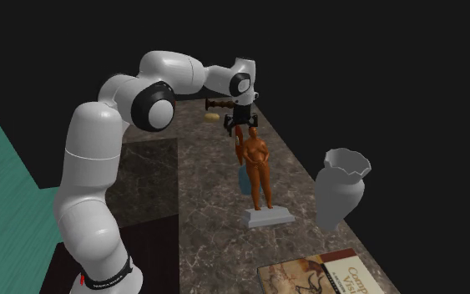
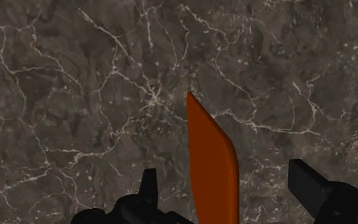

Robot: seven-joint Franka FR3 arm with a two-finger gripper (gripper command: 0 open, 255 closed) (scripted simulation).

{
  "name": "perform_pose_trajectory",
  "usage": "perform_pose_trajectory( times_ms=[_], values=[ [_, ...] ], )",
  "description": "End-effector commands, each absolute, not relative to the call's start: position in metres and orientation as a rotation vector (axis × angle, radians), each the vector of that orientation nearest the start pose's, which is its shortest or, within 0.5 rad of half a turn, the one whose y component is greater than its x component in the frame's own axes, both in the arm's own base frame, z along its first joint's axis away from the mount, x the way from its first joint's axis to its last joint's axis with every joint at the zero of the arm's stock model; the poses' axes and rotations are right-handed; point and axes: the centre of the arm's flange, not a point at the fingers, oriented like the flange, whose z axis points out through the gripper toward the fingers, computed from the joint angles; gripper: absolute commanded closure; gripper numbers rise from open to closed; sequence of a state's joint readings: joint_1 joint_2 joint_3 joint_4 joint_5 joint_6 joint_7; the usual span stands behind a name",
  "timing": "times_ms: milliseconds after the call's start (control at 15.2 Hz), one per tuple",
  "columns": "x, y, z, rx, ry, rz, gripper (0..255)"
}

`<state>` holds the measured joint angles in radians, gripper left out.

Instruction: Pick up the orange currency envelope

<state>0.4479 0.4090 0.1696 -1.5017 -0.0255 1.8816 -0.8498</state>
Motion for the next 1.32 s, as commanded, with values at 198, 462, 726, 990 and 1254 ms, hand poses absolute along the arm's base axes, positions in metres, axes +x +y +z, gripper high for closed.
perform_pose_trajectory(
  times_ms=[198, 462, 726, 990, 1254],
  values=[
    [0.561, 0.376, 0.432, -2.304, -2.067, 0.027, 255],
    [0.561, 0.376, 0.432, -2.304, -2.067, 0.027, 255],
    [0.561, 0.376, 0.443, -2.304, -2.067, 0.027, 255],
    [0.561, 0.376, 0.464, -2.304, -2.067, 0.027, 255],
    [0.561, 0.376, 0.485, -2.304, -2.067, 0.027, 255]
  ],
)
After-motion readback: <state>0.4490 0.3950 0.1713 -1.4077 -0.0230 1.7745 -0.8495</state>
